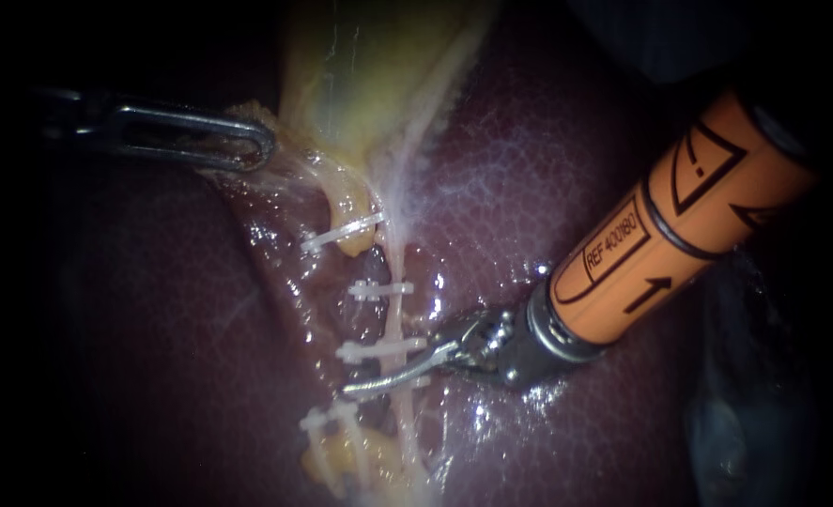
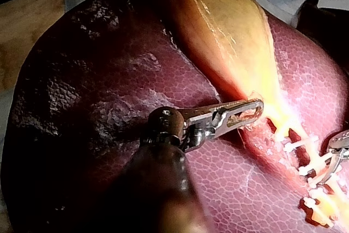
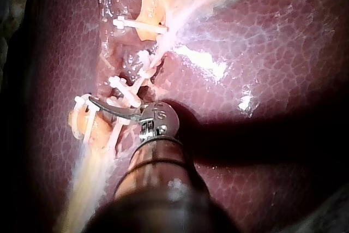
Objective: Go to the cutting position right tube
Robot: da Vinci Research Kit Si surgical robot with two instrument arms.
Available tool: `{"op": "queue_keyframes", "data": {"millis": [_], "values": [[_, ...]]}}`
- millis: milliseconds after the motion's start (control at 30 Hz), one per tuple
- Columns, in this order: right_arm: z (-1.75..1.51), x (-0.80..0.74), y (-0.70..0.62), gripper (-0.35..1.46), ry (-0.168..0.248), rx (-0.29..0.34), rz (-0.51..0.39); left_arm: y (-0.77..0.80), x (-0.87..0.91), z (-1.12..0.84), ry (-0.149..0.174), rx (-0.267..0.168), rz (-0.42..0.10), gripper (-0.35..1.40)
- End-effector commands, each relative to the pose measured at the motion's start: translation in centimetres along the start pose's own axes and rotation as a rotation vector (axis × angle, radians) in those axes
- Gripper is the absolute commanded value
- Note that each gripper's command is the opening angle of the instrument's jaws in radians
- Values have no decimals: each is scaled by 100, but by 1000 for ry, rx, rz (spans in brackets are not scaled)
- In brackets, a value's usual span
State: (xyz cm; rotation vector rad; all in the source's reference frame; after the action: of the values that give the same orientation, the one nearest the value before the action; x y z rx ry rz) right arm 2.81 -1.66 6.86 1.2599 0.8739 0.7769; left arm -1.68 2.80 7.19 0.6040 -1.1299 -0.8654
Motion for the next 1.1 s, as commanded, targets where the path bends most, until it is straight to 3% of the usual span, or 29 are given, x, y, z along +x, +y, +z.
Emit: {"op": "queue_keyframes", "data": {"millis": [33, 233, 633, 900, 1100], "values": [[0, 0, 0, 113, 0, 0, 0, 0, 0, 0, 0, 0, 0, -35], [-8, 5, -2, 113, -3, 6, 9, 0, 0, 0, 0, 0, 0, -35], [-58, 25, -8, 107, 18, 7, -5, 0, 0, -1, 0, 0, 0, -35], [-55, 34, -9, 107, 23, 6, -18, 0, 0, -1, 0, 0, 0, -35], [-40, 42, -7, 113, 51, 28, -29, 0, 0, -1, 0, 0, 0, -35]]}}
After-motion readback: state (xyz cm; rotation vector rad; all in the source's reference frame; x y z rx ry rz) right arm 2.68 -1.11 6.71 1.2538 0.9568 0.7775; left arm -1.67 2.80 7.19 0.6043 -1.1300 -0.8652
